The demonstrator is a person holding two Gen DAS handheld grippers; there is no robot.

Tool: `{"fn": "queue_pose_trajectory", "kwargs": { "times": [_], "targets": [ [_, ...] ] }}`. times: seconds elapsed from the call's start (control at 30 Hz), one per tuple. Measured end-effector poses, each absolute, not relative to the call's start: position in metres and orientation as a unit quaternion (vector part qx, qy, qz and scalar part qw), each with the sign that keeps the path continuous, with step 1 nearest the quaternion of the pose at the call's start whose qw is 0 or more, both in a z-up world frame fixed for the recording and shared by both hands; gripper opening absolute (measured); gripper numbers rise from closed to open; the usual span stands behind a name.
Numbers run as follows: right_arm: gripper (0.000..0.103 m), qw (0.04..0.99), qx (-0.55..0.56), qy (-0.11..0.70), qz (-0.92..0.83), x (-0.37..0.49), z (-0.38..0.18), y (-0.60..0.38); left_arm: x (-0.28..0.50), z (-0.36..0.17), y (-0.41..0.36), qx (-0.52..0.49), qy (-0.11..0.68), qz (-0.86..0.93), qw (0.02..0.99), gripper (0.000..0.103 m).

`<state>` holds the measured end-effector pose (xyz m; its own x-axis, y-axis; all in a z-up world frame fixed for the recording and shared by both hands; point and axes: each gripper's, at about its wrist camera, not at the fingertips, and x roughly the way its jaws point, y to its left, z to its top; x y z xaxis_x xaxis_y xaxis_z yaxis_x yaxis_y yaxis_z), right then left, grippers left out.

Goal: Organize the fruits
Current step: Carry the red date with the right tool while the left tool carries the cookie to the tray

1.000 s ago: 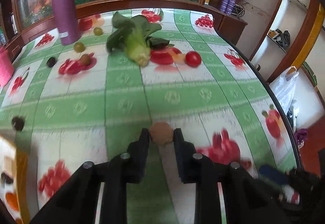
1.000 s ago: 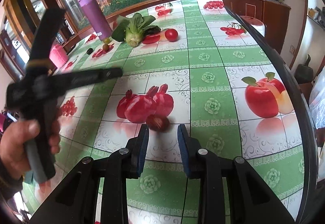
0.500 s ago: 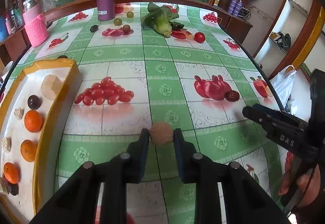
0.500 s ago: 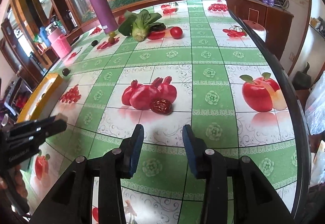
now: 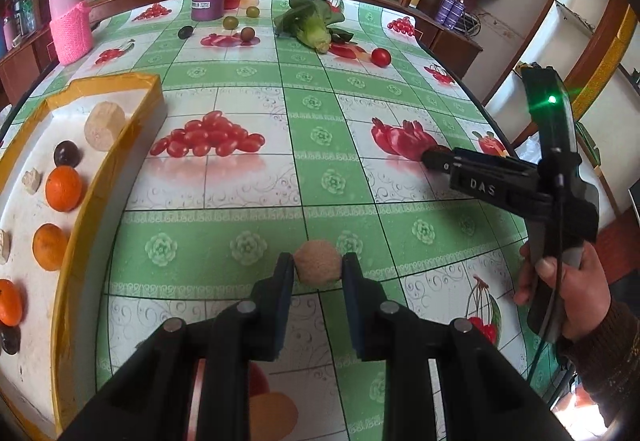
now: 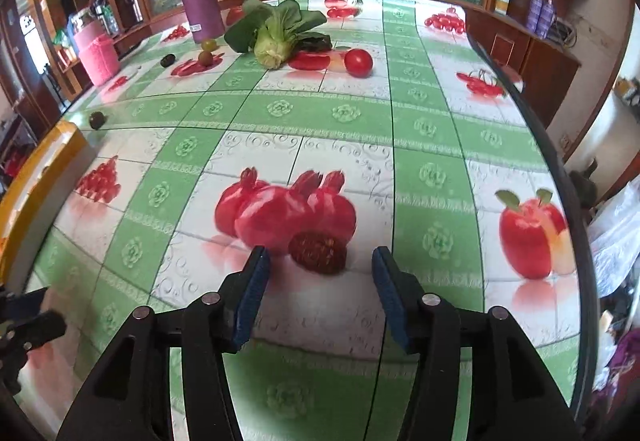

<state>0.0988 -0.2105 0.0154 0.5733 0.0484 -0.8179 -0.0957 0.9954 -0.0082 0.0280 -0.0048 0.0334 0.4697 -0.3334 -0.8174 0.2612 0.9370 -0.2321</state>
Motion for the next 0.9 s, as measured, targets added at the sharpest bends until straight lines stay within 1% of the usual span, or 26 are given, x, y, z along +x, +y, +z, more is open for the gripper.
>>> {"fn": "queue_pose_trajectory", "kwargs": {
  "times": [0.03,0.17,0.5,0.7,0.9],
  "targets": [
    [0.028,0.886,-0.028,0.461,0.042,0.099,0.016,-0.211,0.027,0.033,-0.003,-0.038,0.485,-0.173,0.856,0.027],
    [0.028,0.883,-0.036,0.465,0.043,0.093,0.019,-0.21,0.022,0.034,0.003,-0.046,0.485,-0.176,0.855,0.027],
    [0.028,0.888,-0.021,0.45,0.095,0.045,0.052,-0.19,0.008,0.052,0.027,-0.075,0.468,-0.173,0.863,0.027],
    [0.028,0.882,-0.03,0.451,0.133,0.036,0.058,-0.153,0.0,0.063,0.049,-0.094,0.459,-0.167,0.868,0.027],
    [0.028,0.877,-0.052,0.44,0.184,0.044,0.069,-0.097,-0.005,0.067,0.09,-0.117,0.452,-0.128,0.875,0.027]
  ]
}}
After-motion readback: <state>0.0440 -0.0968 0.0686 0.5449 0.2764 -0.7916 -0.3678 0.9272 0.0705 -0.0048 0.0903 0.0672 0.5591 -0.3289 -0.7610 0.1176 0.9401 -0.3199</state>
